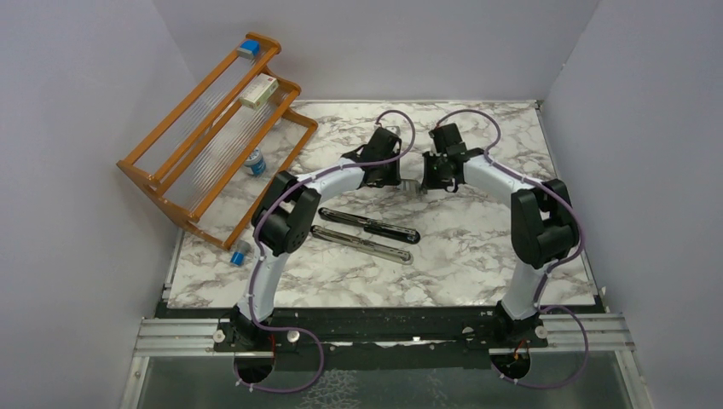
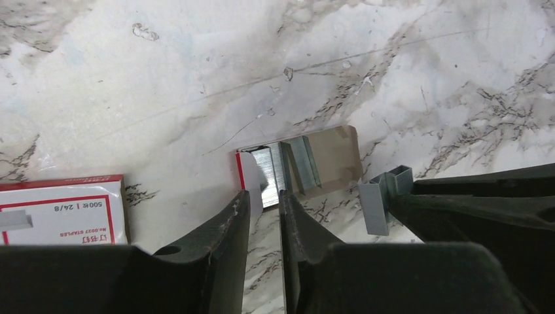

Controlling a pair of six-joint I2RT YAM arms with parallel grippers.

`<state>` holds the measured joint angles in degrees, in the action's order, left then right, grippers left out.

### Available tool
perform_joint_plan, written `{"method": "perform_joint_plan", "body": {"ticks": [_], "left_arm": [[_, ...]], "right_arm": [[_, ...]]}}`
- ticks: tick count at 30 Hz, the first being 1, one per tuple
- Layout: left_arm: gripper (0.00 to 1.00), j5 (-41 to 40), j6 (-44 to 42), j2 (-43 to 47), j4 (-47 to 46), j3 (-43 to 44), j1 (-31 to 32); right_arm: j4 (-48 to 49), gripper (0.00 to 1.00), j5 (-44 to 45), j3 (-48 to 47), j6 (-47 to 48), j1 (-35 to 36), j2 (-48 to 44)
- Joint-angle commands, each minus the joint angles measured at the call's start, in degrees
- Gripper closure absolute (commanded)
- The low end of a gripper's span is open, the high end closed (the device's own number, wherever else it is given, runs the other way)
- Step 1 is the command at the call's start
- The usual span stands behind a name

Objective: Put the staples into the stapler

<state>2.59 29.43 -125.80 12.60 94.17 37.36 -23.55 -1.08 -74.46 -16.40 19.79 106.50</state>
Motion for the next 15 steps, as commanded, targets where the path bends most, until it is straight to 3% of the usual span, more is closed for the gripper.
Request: {"method": "perform_joint_plan", "body": {"ticks": [1, 7, 13, 15], "left_arm": [[0.72, -2.1, -1.9, 5.9, 1.0, 0.0, 0.4], [0.63, -4.2, -4.7, 10.1, 2.0, -1.0, 0.3], [0.62, -6.4, -8.1, 13.1, 3.7, -2.5, 0.1], [0.62, -8.5, -9.2, 14.2, 3.7, -3.8, 0.0]], "right_arm": [[0.2, 0.88, 1.5, 3.2, 0.4, -0.2, -4.3], [-0.6, 0.88, 1.6, 7.8, 0.7, -0.2, -8.5], [-1.4, 0.87, 0.7, 9.8, 3.2, -0.2, -7.9], [-1.5, 0.78, 1.3, 10.0, 3.4, -0.2, -7.7]]}}
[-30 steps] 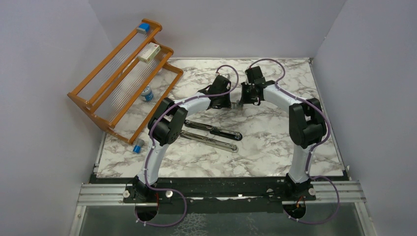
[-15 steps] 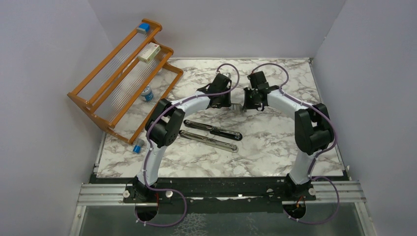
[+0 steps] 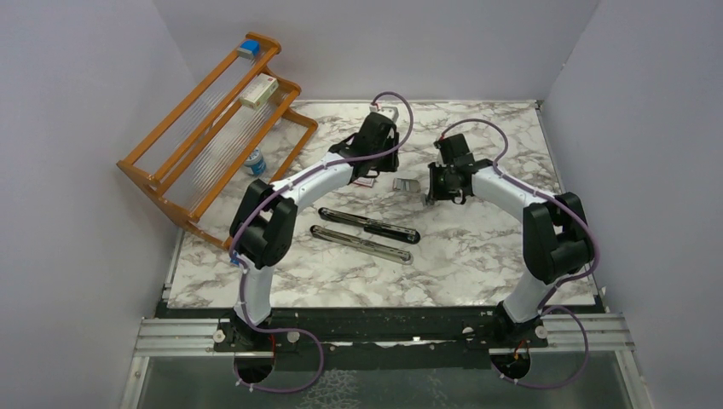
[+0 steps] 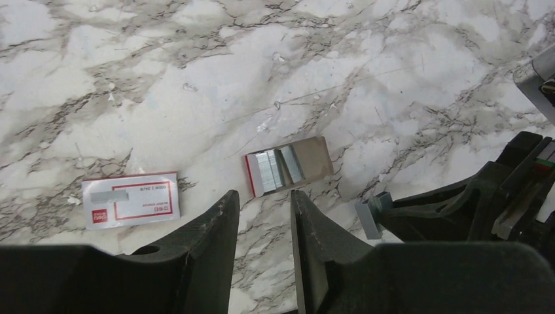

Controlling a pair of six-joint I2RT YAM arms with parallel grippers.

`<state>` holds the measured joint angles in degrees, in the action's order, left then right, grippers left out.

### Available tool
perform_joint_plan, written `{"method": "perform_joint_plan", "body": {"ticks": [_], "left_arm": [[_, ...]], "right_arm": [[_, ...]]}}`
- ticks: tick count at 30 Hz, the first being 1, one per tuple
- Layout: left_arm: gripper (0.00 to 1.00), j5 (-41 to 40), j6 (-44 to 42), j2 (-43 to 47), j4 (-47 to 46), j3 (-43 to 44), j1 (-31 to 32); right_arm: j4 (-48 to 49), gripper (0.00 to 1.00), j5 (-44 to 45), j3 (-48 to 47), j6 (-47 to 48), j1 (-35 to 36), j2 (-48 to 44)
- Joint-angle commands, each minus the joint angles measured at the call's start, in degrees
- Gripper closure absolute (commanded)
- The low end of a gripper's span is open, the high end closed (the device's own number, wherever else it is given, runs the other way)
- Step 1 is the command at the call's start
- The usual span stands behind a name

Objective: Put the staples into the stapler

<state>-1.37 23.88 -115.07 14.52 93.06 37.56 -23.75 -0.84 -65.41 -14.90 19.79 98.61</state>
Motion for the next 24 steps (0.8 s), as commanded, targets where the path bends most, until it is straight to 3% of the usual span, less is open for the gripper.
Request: {"method": "perform_joint_plan", "body": {"ticks": [1, 4, 9, 19, 24], "left_arm": [[0.62, -5.4, -4.0, 3.8, 1.8, -3.3, -0.3], [0.62, -6.8, -4.7, 4.3, 1.6, -4.3, -0.3], [0.62, -6.6, -5.3, 3.9, 1.6, -3.9, -0.3], [0.62, -5.7, -5.2, 3.2, 1.6, -3.5, -0.8], [0.62, -5.5, -5.0, 3.2, 1.6, -3.5, -1.0]], "right_arm": [[-1.0, 0.71, 2.5, 1.4, 1.3, -0.2, -0.2], [0.1, 0.63, 6.4, 2.8, -1.2, -0.2, -2.3], [0.6, 0.60, 8.6, 4.4, -2.3, -0.2, -4.7], [4.2, 0.60, 5.5, 6.8, -2.3, -0.2, -3.1], [9.6, 0.60, -3.8, 8.8, 1.4, -0.2, -5.7]]}}
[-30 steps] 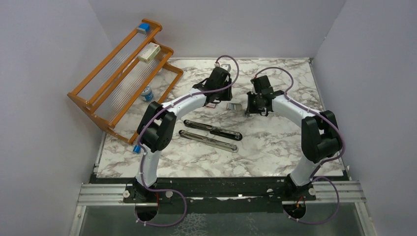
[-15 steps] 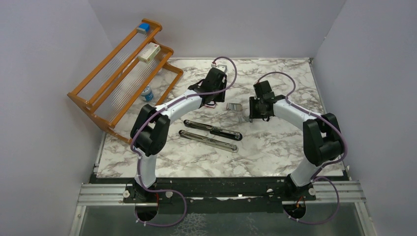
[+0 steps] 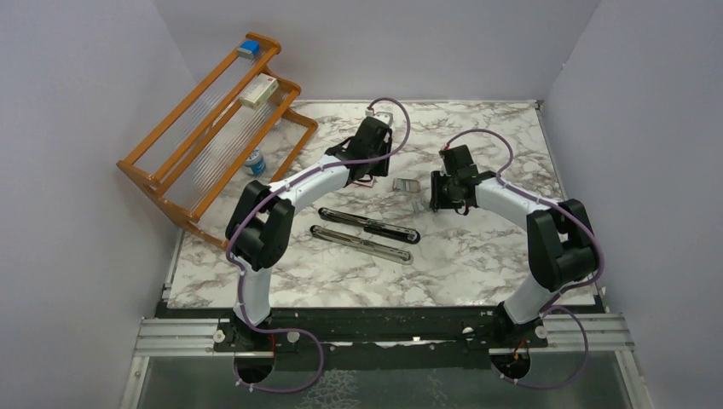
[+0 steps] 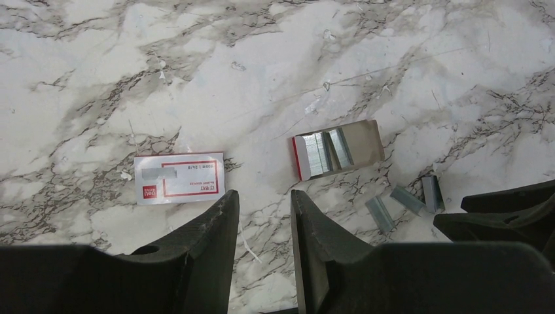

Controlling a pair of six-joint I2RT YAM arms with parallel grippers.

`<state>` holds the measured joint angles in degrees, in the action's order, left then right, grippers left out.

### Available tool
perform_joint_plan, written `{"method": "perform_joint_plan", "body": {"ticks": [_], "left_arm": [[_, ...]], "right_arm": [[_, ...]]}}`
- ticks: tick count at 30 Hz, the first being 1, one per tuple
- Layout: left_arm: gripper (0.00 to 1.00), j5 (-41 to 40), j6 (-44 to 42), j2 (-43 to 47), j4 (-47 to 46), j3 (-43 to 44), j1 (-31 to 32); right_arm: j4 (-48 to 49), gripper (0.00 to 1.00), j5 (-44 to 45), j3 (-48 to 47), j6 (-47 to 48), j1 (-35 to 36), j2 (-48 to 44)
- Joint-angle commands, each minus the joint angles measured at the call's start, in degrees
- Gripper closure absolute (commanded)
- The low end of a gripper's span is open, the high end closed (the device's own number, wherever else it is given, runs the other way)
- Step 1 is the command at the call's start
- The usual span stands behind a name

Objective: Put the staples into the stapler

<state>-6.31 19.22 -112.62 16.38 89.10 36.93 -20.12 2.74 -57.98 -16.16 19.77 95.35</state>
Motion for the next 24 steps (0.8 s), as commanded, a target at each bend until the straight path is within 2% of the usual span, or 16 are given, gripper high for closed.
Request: {"method": "perform_joint_plan", "body": {"ticks": [1, 8, 24], "left_arm": [[0.62, -0.3, -0.3, 0.7, -0.3, 0.5, -0.4], [0.62, 0.2, 0.0, 0.4, -0.3, 0.5, -0.6], [0.63, 1.3, 0.3, 0.3, -0.3, 0.6, -0.9]], "right_arm": [[6.0, 0.60, -7.6, 1.4, 2.8, -0.2, -2.8], [0.6, 0.60, 7.0, -0.4, -0.7, -0.2, -0.9], [3.8, 0.64, -1.0, -1.8, -1.4, -0.3, 4.3]]}}
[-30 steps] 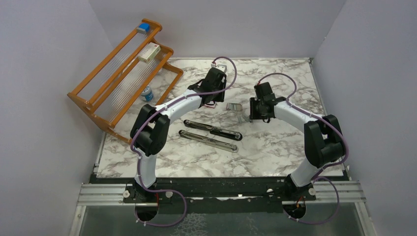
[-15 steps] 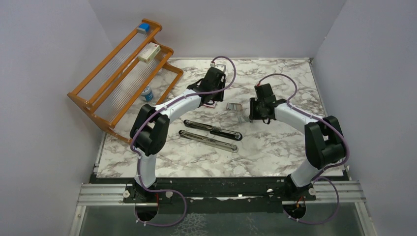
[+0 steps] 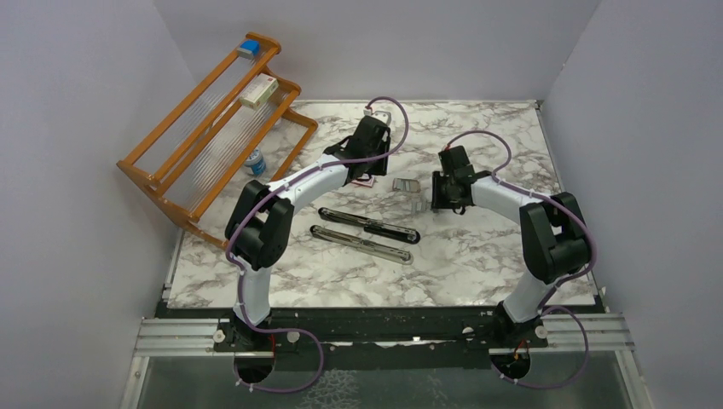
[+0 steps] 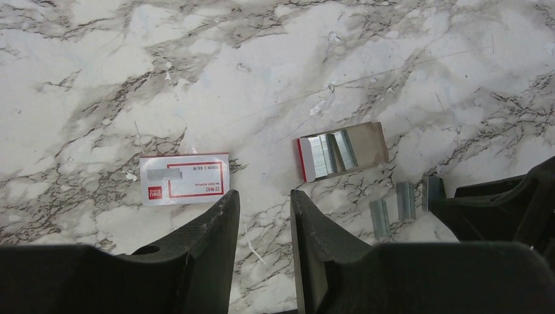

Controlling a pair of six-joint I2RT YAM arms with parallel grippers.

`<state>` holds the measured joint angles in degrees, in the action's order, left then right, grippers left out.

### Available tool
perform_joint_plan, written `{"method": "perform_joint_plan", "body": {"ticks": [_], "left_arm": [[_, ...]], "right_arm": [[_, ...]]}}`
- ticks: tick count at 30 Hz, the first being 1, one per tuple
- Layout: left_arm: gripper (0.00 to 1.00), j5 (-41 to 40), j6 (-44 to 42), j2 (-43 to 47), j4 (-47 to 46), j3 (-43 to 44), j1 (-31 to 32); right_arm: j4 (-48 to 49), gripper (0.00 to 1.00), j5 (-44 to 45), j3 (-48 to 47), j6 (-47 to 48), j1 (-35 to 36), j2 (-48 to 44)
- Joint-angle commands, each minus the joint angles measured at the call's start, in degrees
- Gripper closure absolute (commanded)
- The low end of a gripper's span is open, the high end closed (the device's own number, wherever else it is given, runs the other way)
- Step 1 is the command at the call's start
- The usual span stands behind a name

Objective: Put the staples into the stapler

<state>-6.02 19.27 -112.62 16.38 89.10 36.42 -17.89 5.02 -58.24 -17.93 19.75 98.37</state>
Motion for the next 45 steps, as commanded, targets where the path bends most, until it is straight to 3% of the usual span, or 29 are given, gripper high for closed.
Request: {"method": "perform_joint_plan", "body": {"ticks": [1, 13, 32, 45], "left_arm": [[0.63, 1.1, 0.3, 0.2, -0.3, 0.6, -0.5], [0.64, 1.6, 0.5, 0.0, -0.4, 0.6, -0.6], [0.64, 2.1, 0.6, -0.3, -0.3, 0.7, -0.7], [0.64, 2.1, 0.6, -0.2, -0.3, 0.7, -0.8]], "right_arm": [[2.2, 0.64, -4.0, -1.3, 0.5, -0.2, 1.1], [1.7, 0.66, -0.7, -1.3, 0.3, -0.3, -0.1], [3.7, 0.66, -5.8, -1.7, 0.6, -0.2, -1.4], [0.5, 0.66, -4.8, -3.7, -0.2, -0.1, 1.1]]}}
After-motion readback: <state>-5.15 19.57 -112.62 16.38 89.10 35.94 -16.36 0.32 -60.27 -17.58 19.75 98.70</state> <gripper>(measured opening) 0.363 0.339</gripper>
